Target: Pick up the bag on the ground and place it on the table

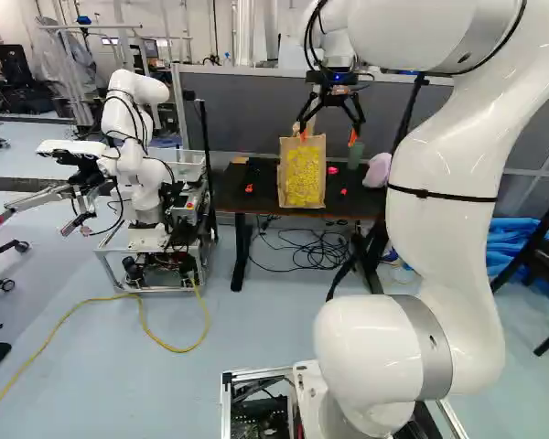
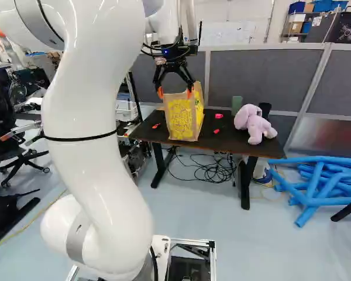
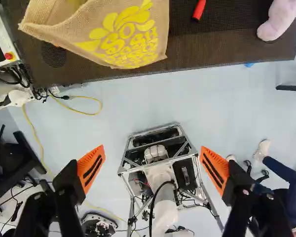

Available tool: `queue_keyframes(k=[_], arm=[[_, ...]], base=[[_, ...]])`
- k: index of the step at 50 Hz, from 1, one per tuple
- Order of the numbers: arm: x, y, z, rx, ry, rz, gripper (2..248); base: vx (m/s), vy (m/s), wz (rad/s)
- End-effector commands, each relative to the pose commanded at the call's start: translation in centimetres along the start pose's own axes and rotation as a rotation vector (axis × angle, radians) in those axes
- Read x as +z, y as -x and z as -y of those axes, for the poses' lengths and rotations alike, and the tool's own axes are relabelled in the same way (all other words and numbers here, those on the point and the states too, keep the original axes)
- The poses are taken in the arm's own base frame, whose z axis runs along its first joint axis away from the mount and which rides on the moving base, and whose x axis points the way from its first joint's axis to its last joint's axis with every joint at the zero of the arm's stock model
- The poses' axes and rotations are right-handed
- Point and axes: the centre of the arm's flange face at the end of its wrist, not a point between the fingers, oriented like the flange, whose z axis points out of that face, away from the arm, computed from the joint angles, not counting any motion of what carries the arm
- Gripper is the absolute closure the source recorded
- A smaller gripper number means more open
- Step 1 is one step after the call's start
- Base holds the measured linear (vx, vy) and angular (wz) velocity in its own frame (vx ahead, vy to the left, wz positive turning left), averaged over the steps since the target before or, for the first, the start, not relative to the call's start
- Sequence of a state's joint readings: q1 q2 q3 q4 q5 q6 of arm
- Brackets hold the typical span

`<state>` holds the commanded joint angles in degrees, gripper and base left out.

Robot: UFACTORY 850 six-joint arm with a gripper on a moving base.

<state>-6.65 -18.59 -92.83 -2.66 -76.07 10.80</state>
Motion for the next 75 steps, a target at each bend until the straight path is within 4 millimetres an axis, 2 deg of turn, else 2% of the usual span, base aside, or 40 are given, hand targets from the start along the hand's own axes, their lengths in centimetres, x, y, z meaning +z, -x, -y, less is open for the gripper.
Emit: queue_keyframes(k=[38, 75], arm=[[1.1, 0.3, 0.2, -0.01, -0.009, -0.038, 3], [4.6, 1.5, 0.9, -0.043, -0.038, -0.164, 3]], base=[[0.0, 0.0, 0.0], [0.0, 0.0, 0.0]])
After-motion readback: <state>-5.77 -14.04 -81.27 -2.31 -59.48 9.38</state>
